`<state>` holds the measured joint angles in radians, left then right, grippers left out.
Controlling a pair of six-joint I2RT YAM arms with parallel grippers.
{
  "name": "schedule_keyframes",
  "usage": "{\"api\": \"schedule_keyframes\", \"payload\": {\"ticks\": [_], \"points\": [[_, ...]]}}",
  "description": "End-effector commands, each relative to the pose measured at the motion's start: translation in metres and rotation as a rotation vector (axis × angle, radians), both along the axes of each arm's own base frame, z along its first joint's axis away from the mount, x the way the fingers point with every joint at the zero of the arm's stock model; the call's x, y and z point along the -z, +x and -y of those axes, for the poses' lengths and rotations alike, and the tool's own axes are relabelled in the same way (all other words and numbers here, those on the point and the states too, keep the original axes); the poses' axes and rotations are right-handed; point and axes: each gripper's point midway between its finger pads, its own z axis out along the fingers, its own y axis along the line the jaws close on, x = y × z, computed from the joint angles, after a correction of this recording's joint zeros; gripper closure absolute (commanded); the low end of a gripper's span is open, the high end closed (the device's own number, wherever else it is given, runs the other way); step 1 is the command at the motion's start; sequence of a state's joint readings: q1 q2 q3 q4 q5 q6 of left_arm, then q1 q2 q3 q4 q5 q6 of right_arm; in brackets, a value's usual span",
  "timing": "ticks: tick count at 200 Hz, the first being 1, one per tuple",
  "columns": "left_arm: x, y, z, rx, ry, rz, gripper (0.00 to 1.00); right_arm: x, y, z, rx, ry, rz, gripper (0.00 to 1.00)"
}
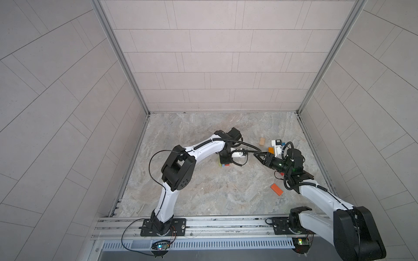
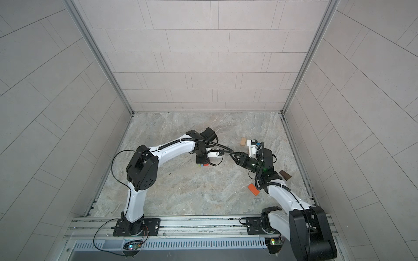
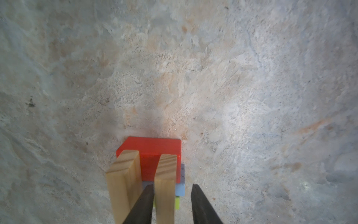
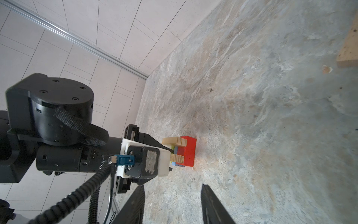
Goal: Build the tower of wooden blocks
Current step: 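Open the left gripper and raise both grippers away from the structure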
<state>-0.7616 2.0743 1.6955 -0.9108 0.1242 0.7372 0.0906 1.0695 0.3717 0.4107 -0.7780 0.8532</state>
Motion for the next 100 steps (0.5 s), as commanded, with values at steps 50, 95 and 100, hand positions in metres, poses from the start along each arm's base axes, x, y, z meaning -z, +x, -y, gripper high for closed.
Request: {"api": "schedule_keyframes", "payload": {"ticks": [50,95,100], "points": [[-0.081,-0.008,0.006,-0.007,-0.118,0.103,0.59,-0.003,0.000,0.017,0.074,-0.116,-0.017,0.51],[-0.146,-0.026,0.013,-0.104,-0.371,0.151,0.43,0.015,-0.008,0.056,0.223,-0.349,-0.112,0.40],[-0.152,-0.025,0.013,-0.130,-0.404,0.163,0.39,0.016,-0.009,0.059,0.227,-0.378,-0.123,0.39]]}}
